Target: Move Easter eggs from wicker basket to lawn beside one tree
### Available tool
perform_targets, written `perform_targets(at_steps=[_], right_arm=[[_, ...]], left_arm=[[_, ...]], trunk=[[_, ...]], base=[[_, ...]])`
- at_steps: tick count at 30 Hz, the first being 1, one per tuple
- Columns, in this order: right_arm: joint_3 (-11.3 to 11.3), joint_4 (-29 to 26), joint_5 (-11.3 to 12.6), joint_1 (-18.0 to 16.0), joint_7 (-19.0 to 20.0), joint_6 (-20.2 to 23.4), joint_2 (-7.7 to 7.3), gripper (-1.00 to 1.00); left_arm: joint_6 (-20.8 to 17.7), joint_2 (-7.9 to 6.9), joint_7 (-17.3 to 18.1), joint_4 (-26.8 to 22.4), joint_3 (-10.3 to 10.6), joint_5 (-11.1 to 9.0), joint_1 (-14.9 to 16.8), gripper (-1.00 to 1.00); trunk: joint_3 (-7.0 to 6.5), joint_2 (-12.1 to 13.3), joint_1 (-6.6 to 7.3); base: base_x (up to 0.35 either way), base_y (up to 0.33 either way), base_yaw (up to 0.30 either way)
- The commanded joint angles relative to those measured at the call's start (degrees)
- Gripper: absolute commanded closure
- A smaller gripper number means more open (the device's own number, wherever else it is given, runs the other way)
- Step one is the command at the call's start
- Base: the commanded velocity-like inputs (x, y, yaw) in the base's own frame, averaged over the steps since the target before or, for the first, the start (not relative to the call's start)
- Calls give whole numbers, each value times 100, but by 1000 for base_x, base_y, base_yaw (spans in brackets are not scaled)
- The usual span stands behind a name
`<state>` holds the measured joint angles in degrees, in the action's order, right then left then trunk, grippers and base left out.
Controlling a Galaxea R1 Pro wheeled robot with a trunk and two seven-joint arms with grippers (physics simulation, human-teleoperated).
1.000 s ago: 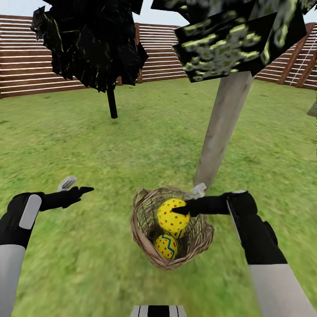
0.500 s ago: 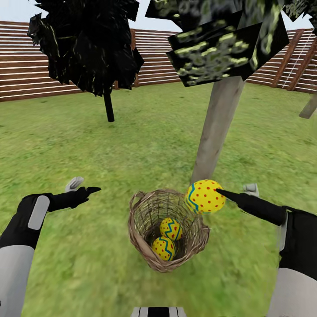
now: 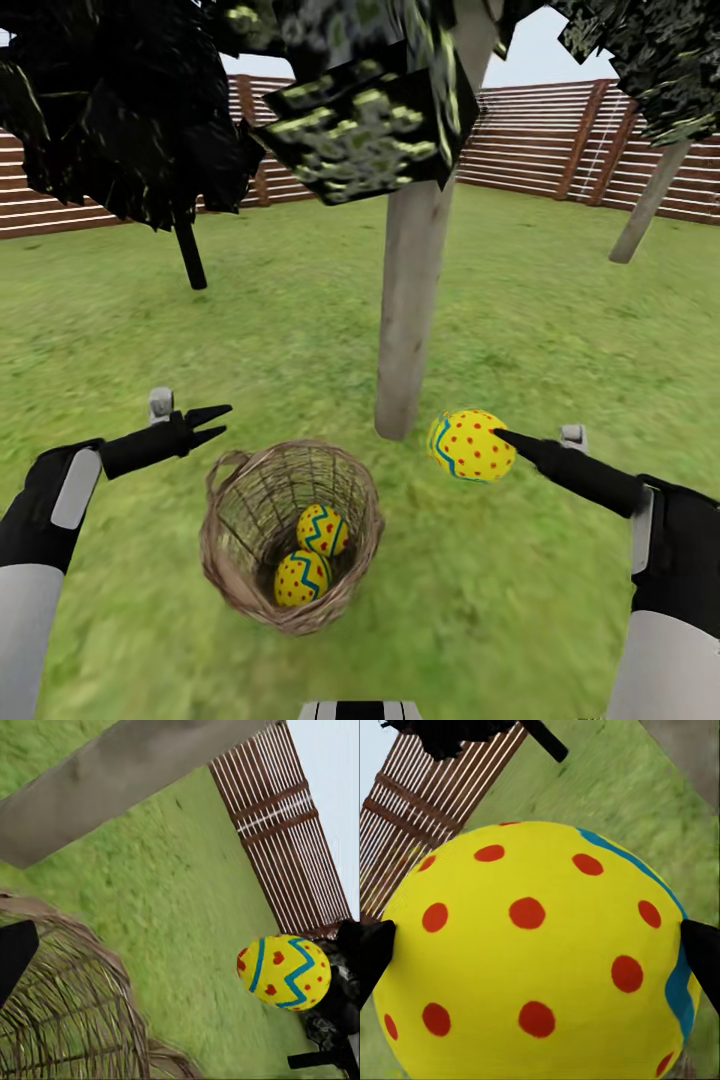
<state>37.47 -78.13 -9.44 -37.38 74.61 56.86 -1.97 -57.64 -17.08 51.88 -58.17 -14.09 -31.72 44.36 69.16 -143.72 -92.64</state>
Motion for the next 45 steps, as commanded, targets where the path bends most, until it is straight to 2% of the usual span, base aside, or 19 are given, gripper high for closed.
perform_targets(at_steps=[1,4,6,8,11,12,15,17,20,22,24,26,29,30,32,35,39,43,45], right_arm=[[-1,-4,-66,-6,-318,35,3,100],[-38,-9,-60,-6,-1442,-44,11,100],[-280,21,-64,-6,-2027,-460,101,100],[-744,33,-72,-6,-2757,-883,262,100],[-1640,289,-75,-6,-4281,-1499,551,100],[-1969,541,-75,-6,-4701,-1742,576,100],[-2576,1121,-63,-6,-5734,-2510,598,100],[-2982,1383,-59,-6,-6399,-2729,601,100],[-3167,1581,-64,-6,-6658,-2830,600,100],[-3187,1730,-73,-6,-6778,-2860,595,100],[-3255,2008,-75,-6,-7072,-3191,601,100],[-3743,2462,-81,-6,-7520,-3776,594,100],[-4411,2867,-68,-6,-8161,-4173,593,100],[-4480,2921,-67,-6,-8203,-4232,593,100],[-4542,3001,-62,-6,-8235,-4298,598,100],[-4562,3045,-58,-6,-8243,-4318,602,100],[-4577,3282,-78,-8,-8259,-4626,619,100],[-4624,4584,-85,-179,-8572,-5099,695,100],[-4626,5340,-37,-674,-8737,-5240,763,100]], left_arm=[[-19,-3,65,0,-6,23,3,-100],[-26,-5,108,12,1,23,2,-100],[-35,-6,181,49,3,16,-22,-100],[-36,-2,303,41,3,16,-44,-100],[-37,-5,510,18,3,16,-50,-100],[-37,-5,537,17,3,16,-50,-100],[-37,-31,612,16,3,16,-52,-100],[-35,-158,981,29,0,18,-81,-100],[-30,-293,1314,44,-9,19,-186,-100],[-28,-358,1345,62,-14,17,-198,-100],[-28,-388,1350,65,-27,16,-205,-100],[-28,-445,1350,68,-34,13,-208,-100],[-28,-508,1351,69,-100,16,-271,-100],[-28,-554,1351,77,-127,16,-275,-100],[-28,-663,1365,251,-180,10,-282,-100],[-22,-754,1376,473,-457,14,-287,-100],[-19,-822,1377,505,-512,16,-285,-100],[-27,-894,1377,508,-516,11,-286,-100],[-27,-907,1377,508,-519,8,-288,-100]], trunk=[[-2,-2,0],[-20,-2,0],[-22,-2,0],[-23,-2,0],[-23,-2,0],[-23,-2,0],[-23,-2,0],[-23,-2,0],[-23,-2,0],[-23,-2,0],[-23,-2,0],[-23,-2,0],[-26,-2,0],[-29,-2,0],[-32,-2,0],[-11,-3,-2],[78,-9,-13],[166,-14,-23],[210,-17,-28]], base=[[80,-331,-214],[49,-333,-186],[5,-276,-35],[1,-67,101],[-84,-203,260],[-63,-307,285],[-18,-324,287],[-2,-332,288],[0,-333,288],[0,-328,289],[0,-312,289],[0,-142,288],[0,-22,288],[0,-3,288],[0,-1,248],[0,0,45],[0,0,3],[0,0,0],[0,0,0]])
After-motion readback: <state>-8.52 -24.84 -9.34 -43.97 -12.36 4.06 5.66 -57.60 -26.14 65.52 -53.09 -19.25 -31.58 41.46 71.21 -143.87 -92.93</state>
